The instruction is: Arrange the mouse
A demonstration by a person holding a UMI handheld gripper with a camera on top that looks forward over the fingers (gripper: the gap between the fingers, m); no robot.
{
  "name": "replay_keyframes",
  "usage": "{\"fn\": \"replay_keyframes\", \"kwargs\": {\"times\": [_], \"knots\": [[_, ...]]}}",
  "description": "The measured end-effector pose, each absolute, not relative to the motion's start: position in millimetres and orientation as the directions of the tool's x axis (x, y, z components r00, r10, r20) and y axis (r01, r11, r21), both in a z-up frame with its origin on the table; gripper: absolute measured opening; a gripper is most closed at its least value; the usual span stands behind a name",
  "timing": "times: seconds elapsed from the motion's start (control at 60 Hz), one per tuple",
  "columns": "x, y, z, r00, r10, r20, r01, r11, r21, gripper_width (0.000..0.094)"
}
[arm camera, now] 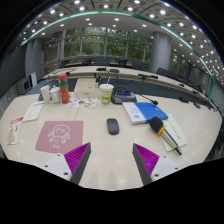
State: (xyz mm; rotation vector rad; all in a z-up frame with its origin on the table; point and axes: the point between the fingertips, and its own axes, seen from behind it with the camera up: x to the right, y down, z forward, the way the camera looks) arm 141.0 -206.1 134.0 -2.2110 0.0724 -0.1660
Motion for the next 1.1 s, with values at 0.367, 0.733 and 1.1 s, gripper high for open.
{"fn": "replay_keyframes", "kwargs": {"times": [0.367, 0.733, 1.1], "knots": [[172.0, -59.4, 45.1, 0.995, -0.086, 0.057, -0.005, -0.593, -0.805, 0.0836], [177.9, 22.0, -15.3, 0.999, -0.035, 0.026, -0.001, -0.622, -0.783, 0.0479], [179.1, 15.7, -2.0, 0.99, -0.112, 0.082, -0.006, -0.621, -0.784, 0.0327]]}}
